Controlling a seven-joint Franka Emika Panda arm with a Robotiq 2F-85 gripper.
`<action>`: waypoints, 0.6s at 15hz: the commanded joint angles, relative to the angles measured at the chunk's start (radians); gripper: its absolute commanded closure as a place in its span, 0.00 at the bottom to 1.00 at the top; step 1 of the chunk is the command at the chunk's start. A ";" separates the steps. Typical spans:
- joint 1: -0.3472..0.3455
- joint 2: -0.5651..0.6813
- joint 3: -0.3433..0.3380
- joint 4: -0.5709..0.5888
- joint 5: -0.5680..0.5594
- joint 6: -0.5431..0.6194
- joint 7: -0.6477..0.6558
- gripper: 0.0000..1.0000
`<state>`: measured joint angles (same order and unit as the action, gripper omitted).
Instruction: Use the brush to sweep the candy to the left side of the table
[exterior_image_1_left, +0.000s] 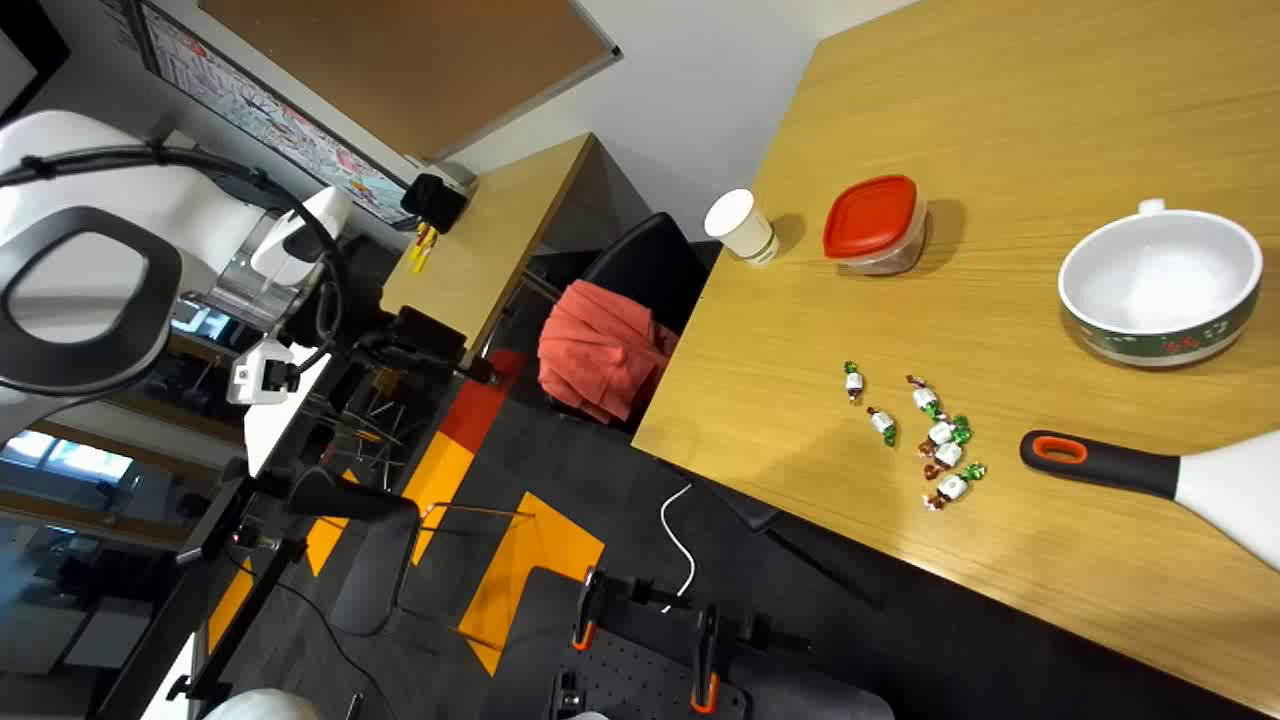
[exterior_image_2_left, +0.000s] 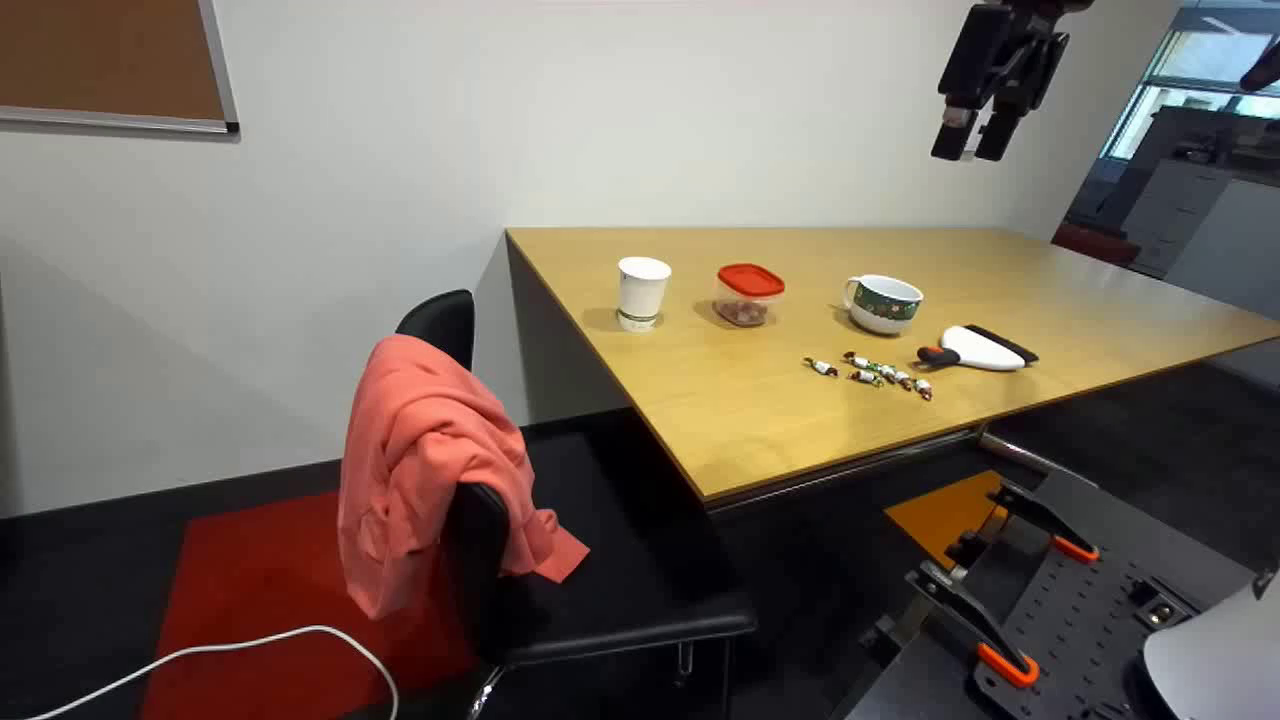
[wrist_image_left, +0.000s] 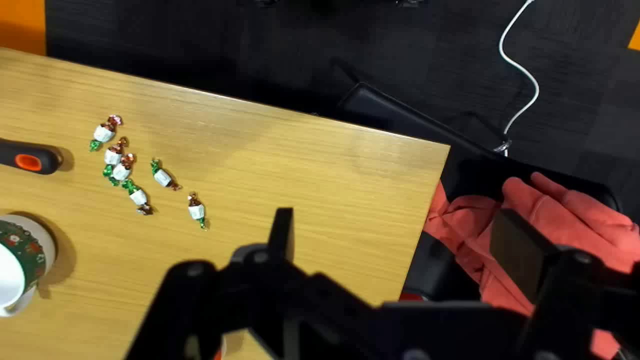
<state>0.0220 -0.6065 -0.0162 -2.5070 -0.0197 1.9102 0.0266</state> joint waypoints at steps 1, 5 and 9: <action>-0.010 0.000 0.008 0.002 0.005 -0.002 -0.005 0.00; -0.010 0.000 0.008 0.002 0.005 -0.002 -0.005 0.00; -0.037 0.011 0.021 0.003 -0.031 0.048 0.042 0.00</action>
<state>0.0206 -0.6064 -0.0160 -2.5069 -0.0237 1.9136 0.0294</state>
